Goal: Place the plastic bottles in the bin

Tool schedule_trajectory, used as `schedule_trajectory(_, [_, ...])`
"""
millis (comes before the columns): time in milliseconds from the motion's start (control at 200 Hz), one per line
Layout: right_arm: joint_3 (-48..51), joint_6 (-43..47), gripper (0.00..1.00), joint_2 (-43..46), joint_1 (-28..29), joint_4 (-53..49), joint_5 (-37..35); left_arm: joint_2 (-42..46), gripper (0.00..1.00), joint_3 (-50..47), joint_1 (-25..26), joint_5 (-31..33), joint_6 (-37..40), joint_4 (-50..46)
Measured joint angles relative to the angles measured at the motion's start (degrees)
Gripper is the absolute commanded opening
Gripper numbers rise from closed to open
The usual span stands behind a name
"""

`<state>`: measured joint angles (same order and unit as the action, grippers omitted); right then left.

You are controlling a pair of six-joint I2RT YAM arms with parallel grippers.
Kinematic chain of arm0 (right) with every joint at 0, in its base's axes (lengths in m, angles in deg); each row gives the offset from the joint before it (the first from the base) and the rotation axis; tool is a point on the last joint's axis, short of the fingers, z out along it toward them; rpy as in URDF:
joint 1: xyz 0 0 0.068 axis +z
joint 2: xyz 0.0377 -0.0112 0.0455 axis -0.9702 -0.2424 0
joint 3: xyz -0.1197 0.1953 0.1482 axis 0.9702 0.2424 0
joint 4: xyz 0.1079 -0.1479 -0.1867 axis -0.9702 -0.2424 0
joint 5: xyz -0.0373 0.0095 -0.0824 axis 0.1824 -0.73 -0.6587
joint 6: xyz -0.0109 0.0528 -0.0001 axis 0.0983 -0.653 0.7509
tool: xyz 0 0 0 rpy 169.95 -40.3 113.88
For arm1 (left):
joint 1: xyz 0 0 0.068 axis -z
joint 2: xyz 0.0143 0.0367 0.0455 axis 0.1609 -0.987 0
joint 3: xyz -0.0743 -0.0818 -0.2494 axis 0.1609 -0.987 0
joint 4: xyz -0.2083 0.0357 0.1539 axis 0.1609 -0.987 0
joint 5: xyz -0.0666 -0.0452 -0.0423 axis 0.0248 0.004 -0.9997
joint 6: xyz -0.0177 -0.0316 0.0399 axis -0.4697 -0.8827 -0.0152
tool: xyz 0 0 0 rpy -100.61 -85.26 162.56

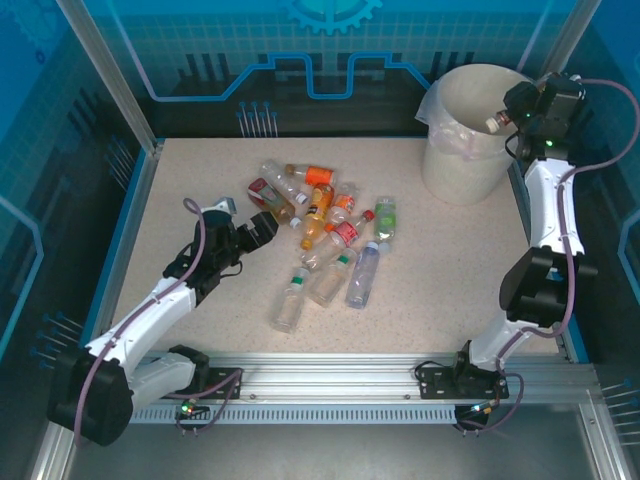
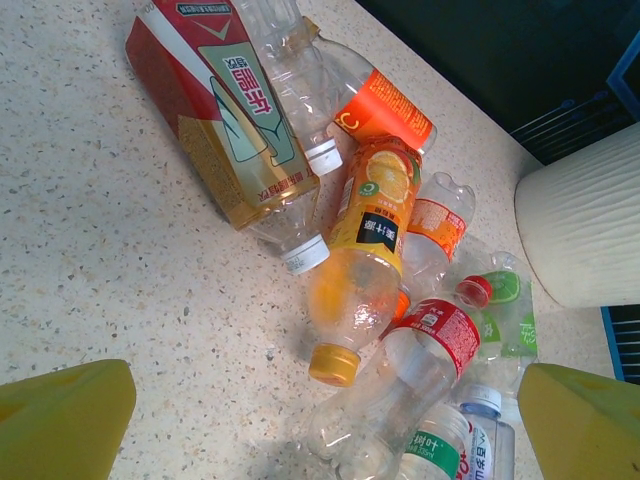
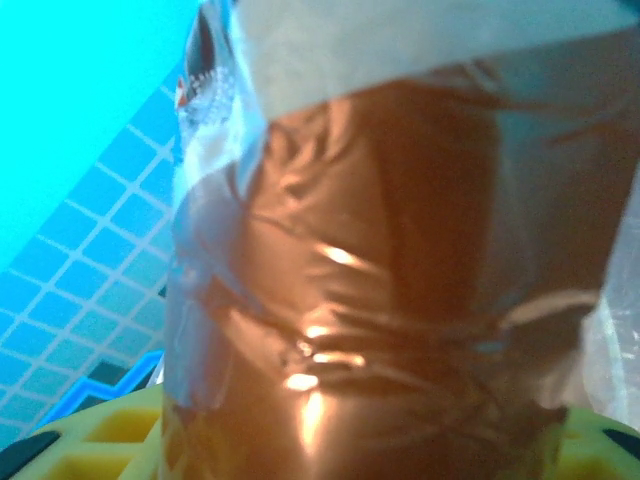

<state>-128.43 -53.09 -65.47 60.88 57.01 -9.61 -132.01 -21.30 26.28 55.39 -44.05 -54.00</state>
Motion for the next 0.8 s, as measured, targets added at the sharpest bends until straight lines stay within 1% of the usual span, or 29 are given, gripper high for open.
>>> schedule_trajectory(115, [-1.88,-2.12,0.71,-2.62,0.48,-0.52,-1.51,-0.94,0.99,0.00,0.00,-0.55,-0.02,0.00])
schedule_trajectory(180, [-4.17,-2.34,0.80,-4.33,0.98,-2.05,-2.95,-1.22,0.99,0.00,0.00,-0.57,-0.04,-0.02])
schedule_trajectory(220, [-5.81,-2.51,0.84,-5.33,1.31,-2.95,-3.91,-1.29,0.99,0.00,0.00,-0.57,-0.04,-0.02])
schedule_trajectory(305, [-8.90,-2.16,0.87,-6.64,2.05,-5.27,-5.81,-1.29,0.99,0.00,0.00,-0.55,-0.07,-0.11])
schedule_trajectory(460, [-11.41,-2.16,0.88,-6.82,2.69,-7.76,-8.41,-1.29,0.99,0.00,0.00,-0.39,-0.07,-1.42])
schedule_trajectory(610, [-11.47,-0.85,0.91,-6.80,2.67,-9.42,-9.53,-1.29,0.99,0.02,0.00,0.13,-0.04,-2.62])
schedule_trajectory(740, [-10.27,2.62,1.00,-5.25,2.71,-10.62,-9.62,-1.40,0.99,0.07,0.00,0.13,-0.04,-3.43])
schedule_trajectory(800, [-8.92,4.66,1.00,-3.39,2.84,-10.95,-9.51,-1.62,0.99,0.11,0.00,0.13,-0.02,-3.58])
